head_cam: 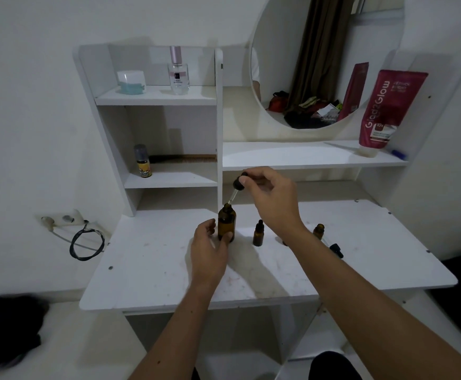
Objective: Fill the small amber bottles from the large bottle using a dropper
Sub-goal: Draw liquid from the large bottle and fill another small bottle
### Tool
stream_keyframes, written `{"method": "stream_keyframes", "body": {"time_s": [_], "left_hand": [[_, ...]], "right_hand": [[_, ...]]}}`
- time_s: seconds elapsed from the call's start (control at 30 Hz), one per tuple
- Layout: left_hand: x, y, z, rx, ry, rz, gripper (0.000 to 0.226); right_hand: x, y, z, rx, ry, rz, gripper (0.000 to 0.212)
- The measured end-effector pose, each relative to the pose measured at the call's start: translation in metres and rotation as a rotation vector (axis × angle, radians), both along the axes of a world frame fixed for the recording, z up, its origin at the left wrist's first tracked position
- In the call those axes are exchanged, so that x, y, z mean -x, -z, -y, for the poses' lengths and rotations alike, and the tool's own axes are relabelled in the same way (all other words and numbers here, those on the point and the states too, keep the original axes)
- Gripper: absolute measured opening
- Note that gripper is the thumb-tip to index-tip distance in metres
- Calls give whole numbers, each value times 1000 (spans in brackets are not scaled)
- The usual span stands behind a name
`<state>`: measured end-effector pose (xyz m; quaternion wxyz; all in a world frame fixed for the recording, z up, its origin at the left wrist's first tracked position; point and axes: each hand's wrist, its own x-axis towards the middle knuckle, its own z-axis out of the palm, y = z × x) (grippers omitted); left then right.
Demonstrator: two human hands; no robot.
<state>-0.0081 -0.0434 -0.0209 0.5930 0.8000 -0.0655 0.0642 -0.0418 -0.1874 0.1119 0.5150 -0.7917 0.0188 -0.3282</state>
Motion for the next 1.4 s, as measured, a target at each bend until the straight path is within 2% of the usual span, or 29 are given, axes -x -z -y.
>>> {"method": "stream_keyframes", "body": {"time_s": [0.2,0.3,0.43,0.67,0.97,1.2,1.4], "left_hand": [[4,2,1,-46,-16,8,47],[11,0,1,-20,-27,15,48],[31,-7,6,43,-77,25,36],[70,-6,53,60,110,10,27],[92,-3,129,-18,406,21,51],[86,2,162,-131,386,15,65],[77,0,177,-221,364,77,61]], "right_hand": [[14,-16,12,-75,5,66,17],[24,-20,21,-50,17,79,17],[49,-16,48,-50,79,78,15],[95,8,106,-64,241,-9,17],[117,19,148,-33,362,-47,19],[113,25,161,-25,361,-51,18],[108,35,163,-33,321,-64,15]]}}
